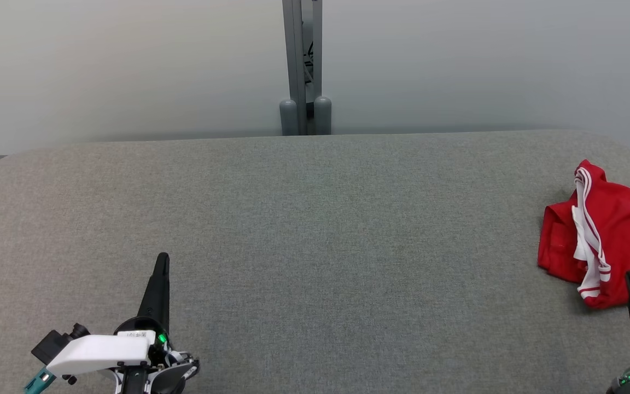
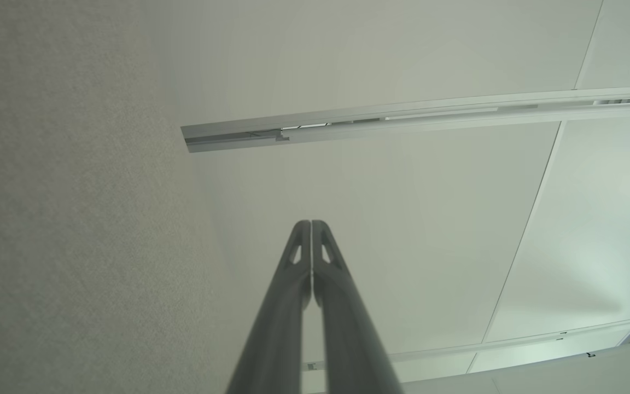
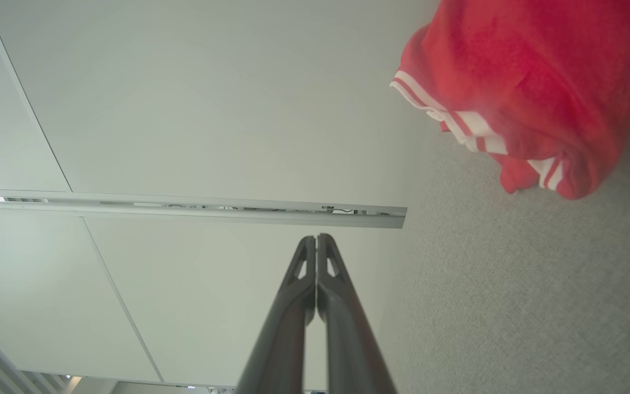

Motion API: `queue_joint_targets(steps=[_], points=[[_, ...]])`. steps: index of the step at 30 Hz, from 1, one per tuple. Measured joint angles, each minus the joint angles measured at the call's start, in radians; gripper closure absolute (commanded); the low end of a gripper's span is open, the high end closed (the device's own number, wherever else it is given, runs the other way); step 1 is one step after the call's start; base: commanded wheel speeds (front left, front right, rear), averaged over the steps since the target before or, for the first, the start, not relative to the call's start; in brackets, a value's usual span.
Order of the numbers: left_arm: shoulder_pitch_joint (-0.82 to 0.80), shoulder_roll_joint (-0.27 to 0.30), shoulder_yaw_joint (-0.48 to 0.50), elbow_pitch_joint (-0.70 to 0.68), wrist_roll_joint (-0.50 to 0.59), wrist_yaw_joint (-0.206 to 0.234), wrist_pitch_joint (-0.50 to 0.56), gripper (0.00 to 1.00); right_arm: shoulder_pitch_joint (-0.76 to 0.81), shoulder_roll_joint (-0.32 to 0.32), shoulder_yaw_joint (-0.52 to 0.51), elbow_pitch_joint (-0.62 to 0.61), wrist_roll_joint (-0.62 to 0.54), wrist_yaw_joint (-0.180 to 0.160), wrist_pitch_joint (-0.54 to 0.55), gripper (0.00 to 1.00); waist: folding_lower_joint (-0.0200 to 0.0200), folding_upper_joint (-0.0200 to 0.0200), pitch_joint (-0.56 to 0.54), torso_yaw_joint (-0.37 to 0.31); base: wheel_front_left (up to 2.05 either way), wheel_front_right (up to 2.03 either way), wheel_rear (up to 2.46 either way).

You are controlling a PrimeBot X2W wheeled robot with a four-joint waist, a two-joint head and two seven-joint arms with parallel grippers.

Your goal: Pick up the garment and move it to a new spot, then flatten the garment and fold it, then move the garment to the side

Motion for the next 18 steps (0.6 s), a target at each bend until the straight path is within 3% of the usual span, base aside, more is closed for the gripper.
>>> queue_joint_targets(steps=[18], points=[[0.0, 0.0, 0.0, 0.0, 0.001, 0.0, 0.0, 1.0, 0.0, 0.0, 0.0, 0.0, 0.0, 0.0, 0.0, 1.0, 0.0, 0.0, 0.0, 0.0, 0.0, 0.0, 0.0]])
